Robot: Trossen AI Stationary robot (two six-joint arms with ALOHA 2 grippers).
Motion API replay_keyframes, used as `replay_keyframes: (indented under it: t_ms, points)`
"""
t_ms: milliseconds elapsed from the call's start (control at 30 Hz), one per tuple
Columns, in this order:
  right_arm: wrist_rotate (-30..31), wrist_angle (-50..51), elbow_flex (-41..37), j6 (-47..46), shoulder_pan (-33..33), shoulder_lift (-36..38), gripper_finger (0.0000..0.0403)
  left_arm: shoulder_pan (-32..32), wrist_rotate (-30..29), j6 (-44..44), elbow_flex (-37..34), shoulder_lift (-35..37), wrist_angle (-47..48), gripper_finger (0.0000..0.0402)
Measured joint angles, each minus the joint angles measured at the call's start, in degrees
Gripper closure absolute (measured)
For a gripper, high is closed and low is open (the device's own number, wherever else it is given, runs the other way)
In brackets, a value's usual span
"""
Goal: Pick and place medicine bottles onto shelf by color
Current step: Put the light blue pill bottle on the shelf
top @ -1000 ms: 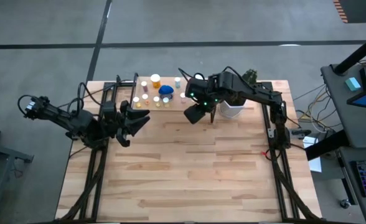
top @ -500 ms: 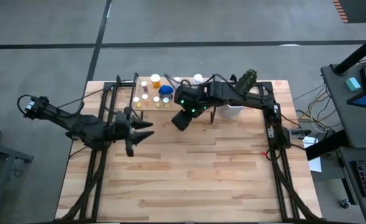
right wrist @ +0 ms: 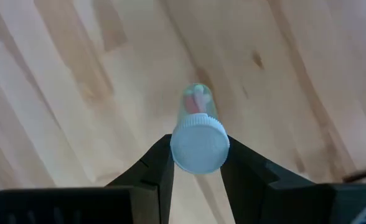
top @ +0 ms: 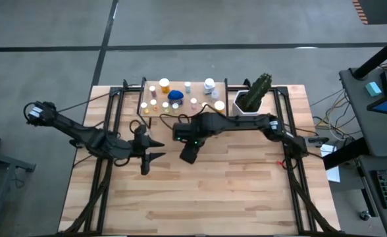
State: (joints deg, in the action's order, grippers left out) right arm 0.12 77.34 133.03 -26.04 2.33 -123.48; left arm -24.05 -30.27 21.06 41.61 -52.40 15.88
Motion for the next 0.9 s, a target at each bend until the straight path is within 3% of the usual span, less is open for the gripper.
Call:
replay_keyframes:
  t_ms: [167,333,600,900]
  points:
    - [-3.6,-6.7,0.3,3.0,1.0,-1.2,0.0300,0.0,1.4,2.9,-8.1,-0.9,-12.3,0.0257]
    - [-3.4,-11.8,0.3,4.2,1.1,-0.2,0.0300,0.0,1.1,2.6,-12.9,-3.2,-20.8,0.0248]
    - [-4.6,-13.3,0.4,6.8,1.5,1.3,0.0300,0.0,-6.3,2.5,-13.5,-10.5,-26.7,0.0213]
    - [-3.8,-13.3,0.5,8.5,1.6,1.7,0.0300,0.0,-5.8,2.5,-13.6,-16.6,-37.6,0.0202]
